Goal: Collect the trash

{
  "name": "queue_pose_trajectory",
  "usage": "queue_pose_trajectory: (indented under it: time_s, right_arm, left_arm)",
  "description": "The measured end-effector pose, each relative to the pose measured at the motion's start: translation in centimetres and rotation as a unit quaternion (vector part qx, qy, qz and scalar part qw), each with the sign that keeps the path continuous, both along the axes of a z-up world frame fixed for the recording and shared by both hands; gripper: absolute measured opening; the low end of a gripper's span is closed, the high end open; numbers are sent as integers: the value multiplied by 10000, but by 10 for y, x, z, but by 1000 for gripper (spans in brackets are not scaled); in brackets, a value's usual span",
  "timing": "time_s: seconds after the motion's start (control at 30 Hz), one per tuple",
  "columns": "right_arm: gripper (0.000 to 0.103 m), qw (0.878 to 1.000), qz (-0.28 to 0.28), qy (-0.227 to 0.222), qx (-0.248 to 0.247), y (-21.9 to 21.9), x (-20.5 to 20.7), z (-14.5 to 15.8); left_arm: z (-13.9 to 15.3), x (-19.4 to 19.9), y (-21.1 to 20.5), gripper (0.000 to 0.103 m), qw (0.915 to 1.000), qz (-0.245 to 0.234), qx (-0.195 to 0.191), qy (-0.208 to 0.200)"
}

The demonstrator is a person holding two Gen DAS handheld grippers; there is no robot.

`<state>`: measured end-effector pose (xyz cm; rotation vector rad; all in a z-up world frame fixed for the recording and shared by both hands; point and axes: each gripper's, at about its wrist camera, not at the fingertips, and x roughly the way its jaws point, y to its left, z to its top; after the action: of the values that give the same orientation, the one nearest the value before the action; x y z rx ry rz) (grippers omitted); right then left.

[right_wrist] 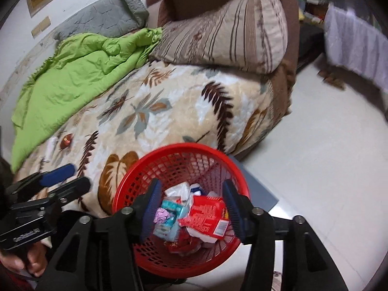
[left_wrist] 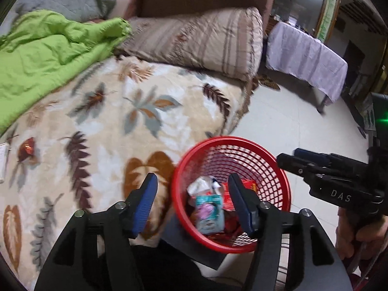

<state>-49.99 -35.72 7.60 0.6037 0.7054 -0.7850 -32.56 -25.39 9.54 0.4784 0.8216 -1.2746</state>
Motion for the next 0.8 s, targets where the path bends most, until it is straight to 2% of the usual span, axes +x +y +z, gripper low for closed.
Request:
queue_pose_trajectory:
  time_s: [0.07,0.1,0.17,0.3,0.4,0.47,0.63,0.8]
  right_arm:
    - [80,9996,-84,115,-252,11,9,10]
    - [84,9991,-126,151,-379,18,13,15]
    - [87,9978,-212,258,-574,28,21,23]
    - [95,9961,-386,300,-738,49,37,33]
    - [103,9885,-911,611,-1045,71,48,37]
    - [103,9862,-986,587,-1190,86,53,39]
    - [103,9834,-1061,728,-1280,105,61,42]
    - [103,9835,-992,816,-1273,113,63,42]
  left_arm:
    - [8,9,14,65,9998,155,-95,-118]
    - [11,13,22,66,9995,236,-144,-177]
    - [17,22,37,73,9983,433,-214,-314]
    - [28,40,71,80,9945,846,-346,-516]
    - [34,53,97,84,9898,1168,-417,-698]
    - [35,57,108,89,9867,1334,-421,-827]
    - [33,62,132,92,9762,1708,-334,-1292]
    - [29,63,143,95,9729,1870,-273,-1333]
